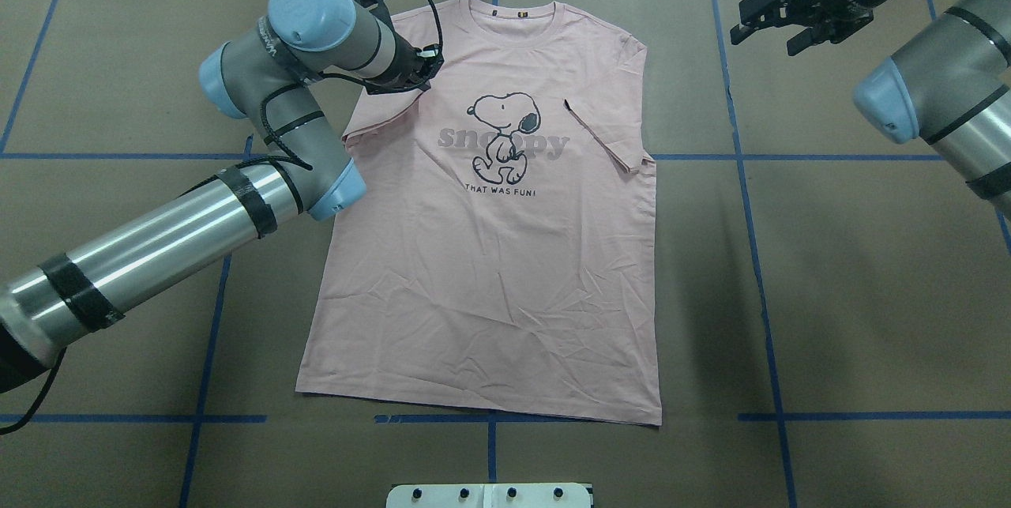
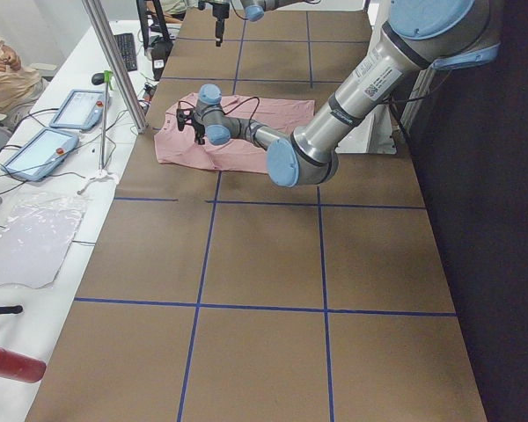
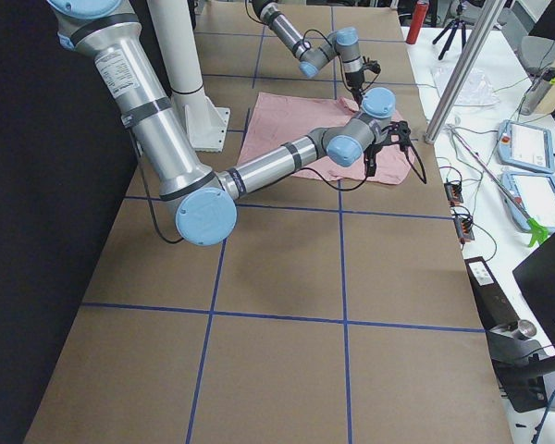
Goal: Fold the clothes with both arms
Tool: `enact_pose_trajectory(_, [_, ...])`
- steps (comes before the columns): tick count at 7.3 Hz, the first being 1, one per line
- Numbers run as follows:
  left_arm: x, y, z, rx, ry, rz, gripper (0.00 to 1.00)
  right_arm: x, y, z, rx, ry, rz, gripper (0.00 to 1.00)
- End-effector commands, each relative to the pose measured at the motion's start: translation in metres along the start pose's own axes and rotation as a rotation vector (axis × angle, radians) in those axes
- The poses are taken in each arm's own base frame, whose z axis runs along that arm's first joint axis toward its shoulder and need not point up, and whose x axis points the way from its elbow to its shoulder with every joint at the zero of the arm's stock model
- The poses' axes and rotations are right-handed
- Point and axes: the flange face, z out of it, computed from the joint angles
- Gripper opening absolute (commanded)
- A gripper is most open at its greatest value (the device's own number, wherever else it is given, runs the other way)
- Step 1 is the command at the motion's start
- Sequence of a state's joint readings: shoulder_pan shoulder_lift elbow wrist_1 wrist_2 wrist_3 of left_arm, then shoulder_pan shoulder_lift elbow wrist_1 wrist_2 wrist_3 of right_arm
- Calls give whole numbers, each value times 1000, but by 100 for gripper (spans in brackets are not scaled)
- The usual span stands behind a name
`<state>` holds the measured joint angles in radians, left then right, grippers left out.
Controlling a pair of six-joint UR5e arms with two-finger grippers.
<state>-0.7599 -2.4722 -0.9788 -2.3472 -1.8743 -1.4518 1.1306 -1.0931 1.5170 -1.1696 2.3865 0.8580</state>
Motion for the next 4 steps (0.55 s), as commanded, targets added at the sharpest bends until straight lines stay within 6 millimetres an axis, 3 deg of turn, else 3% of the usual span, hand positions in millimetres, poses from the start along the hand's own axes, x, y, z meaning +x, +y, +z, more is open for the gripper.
enact_pose_trajectory(1, [24,4,2,17,-6,-15,0,-1,0,1,-1,-1,1,100])
enact_pose_trajectory(3, [28,-1,9,40,-22,-34,0,-2,0,3,-4,1,-2,100])
enact_pose_trajectory(4, [27,-2,9,41,-23,-34,26,-2,0,4,-4,2,-1,100])
